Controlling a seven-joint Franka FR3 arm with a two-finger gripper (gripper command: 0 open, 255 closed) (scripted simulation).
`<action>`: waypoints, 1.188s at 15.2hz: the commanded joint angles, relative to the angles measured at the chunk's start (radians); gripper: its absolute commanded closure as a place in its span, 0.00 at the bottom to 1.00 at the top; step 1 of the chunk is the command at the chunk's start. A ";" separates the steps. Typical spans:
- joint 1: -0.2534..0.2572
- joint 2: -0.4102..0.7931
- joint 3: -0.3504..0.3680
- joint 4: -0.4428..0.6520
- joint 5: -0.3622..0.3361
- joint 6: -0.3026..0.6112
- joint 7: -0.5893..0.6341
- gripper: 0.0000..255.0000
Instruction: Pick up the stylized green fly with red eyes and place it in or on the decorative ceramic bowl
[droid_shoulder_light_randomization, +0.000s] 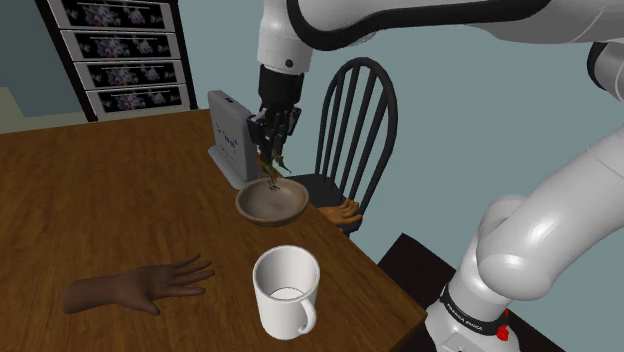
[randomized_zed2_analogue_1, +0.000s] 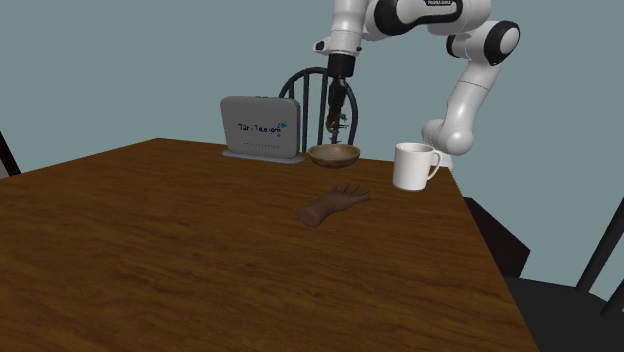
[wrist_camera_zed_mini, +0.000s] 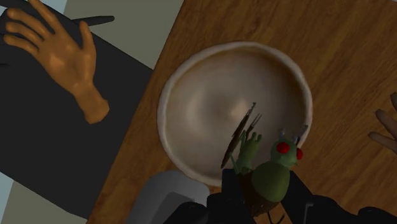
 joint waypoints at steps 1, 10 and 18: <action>0.002 -0.003 0.002 -0.030 0.002 0.028 -0.001 1.00; 0.004 -0.005 0.007 -0.098 0.007 0.093 -0.005 1.00; 0.004 -0.005 0.007 -0.098 0.007 0.093 -0.005 0.00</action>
